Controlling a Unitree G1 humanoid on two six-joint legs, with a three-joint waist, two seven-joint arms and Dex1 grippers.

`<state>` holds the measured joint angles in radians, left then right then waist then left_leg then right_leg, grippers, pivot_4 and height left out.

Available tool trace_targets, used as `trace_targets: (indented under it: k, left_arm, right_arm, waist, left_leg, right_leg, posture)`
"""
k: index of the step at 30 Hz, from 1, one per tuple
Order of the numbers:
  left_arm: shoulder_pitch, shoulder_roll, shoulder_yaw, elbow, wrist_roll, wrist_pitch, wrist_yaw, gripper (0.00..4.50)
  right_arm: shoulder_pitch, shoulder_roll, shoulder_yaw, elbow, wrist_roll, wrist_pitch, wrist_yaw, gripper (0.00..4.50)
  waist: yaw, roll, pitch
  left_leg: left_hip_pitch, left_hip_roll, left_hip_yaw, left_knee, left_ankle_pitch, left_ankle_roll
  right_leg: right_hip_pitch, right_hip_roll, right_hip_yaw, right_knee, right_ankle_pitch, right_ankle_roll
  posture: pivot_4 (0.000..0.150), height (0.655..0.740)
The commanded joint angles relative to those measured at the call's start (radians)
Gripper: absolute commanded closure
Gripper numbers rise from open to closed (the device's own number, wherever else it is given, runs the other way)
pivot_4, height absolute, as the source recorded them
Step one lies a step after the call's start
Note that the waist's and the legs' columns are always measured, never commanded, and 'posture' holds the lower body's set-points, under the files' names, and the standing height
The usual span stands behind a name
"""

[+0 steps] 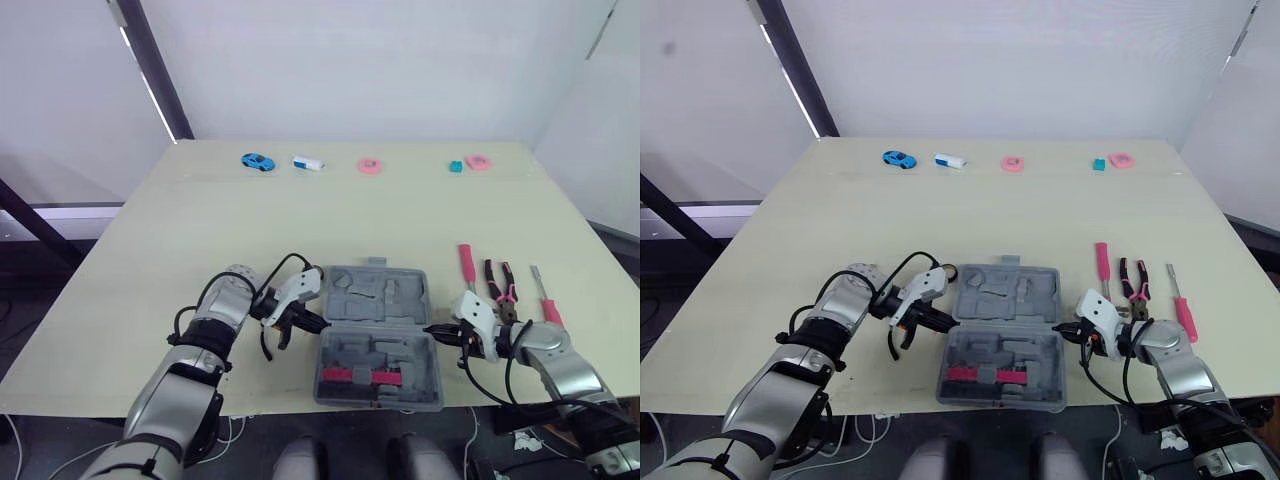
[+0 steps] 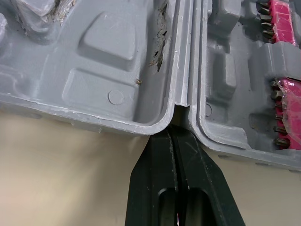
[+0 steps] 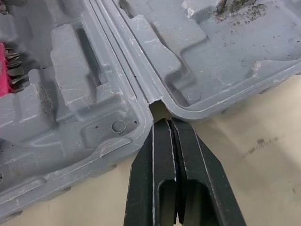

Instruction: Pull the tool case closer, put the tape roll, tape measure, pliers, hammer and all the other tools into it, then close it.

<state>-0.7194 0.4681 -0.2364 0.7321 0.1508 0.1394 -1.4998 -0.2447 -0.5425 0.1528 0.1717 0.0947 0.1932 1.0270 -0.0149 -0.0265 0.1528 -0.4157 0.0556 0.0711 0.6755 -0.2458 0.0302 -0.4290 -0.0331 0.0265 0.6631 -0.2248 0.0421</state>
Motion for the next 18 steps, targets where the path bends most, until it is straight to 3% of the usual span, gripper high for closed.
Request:
trace_targets:
  k: [1, 18]
  left_arm:
    - [0.016, -0.002, -0.01, -0.079, -0.048, 0.02, -0.012, 4.45]
    - [0.099, 0.026, -0.037, -0.239, -0.08, 0.118, -0.011, 4.45]
  right_arm:
    - [-0.037, 0.032, 0.03, -0.029, 0.018, -0.016, 0.014, 4.5]
    - [-0.035, 0.018, 0.039, -0.02, 0.013, -0.003, 0.046, 4.5]
  waist:
    - [0.0, 0.0, 0.0]
    - [0.003, 0.0, 0.0]
  left_leg:
    - [0.0, 0.0, 0.0, 0.0, 0.0, 0.0]
    - [0.0, 0.0, 0.0, 0.0, 0.0, 0.0]
  right_leg:
    - [0.0, 0.0, 0.0, 0.0, 0.0, 0.0]
    - [0.0, 0.0, 0.0, 0.0, 0.0, 0.0]
  posture:
    - [0.15, 0.7395]
    - [0.15, 0.7395]
